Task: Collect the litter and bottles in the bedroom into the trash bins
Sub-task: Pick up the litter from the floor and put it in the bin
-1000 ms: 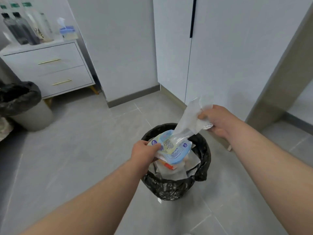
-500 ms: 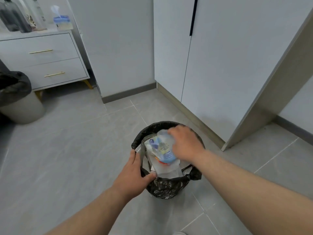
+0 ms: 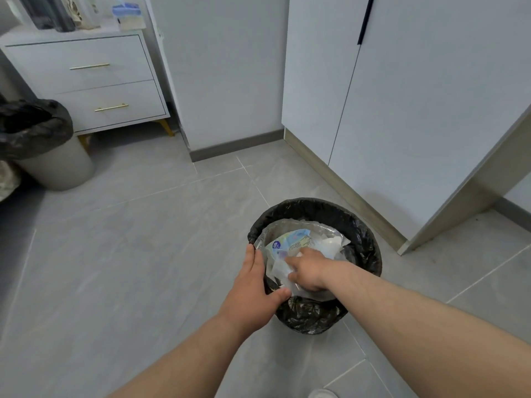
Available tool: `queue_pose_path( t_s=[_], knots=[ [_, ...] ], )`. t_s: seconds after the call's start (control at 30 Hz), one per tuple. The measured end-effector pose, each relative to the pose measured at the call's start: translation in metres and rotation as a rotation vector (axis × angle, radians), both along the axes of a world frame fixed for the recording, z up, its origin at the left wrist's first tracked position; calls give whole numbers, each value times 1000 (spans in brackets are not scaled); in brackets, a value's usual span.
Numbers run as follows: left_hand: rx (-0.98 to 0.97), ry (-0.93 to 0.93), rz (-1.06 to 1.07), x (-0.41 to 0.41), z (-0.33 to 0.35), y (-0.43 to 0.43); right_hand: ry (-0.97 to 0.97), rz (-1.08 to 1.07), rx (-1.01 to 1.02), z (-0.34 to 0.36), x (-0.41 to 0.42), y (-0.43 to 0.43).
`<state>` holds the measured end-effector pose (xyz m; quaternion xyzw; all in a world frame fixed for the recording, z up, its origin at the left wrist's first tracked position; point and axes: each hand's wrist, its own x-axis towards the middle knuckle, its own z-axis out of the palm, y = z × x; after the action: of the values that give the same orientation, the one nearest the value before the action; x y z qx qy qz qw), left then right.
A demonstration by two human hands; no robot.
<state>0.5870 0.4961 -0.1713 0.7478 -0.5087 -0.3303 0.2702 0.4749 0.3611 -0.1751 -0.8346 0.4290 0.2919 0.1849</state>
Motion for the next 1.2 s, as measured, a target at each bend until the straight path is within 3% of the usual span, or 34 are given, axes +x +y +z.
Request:
queue_pose_path(
  t_s=[0.13,0.2,0.4,0.5,0.57,0.7,0.83,0.9,1.03,1.2],
  knots=[
    [25,-105,-31,6,27,3,-41,10,-123,39,14,-3],
    [-5,-100,39,20,49,14,-115,-58,-173,60,24,-11],
    [-7,-124,271,94,65,92,-90,-79,-349,98,55,6],
    [71,-151,414,127,41,143,-428,66,-457,106,81,52],
    [133,-156,482,145,18,172,-604,143,-416,94,99,85],
    [375,-130,473,163,-44,223,-402,156,-190,11,121,132],
    [663,-37,582,166,-96,240,-130,-160,119,-76,108,172],
    [720,-72,452,160,-115,245,-24,-201,188,-110,89,196],
    [676,-329,-51,139,-147,254,84,62,173,-143,50,241],
    [612,-388,-149,130,-162,259,21,243,159,-152,34,268]
  ],
)
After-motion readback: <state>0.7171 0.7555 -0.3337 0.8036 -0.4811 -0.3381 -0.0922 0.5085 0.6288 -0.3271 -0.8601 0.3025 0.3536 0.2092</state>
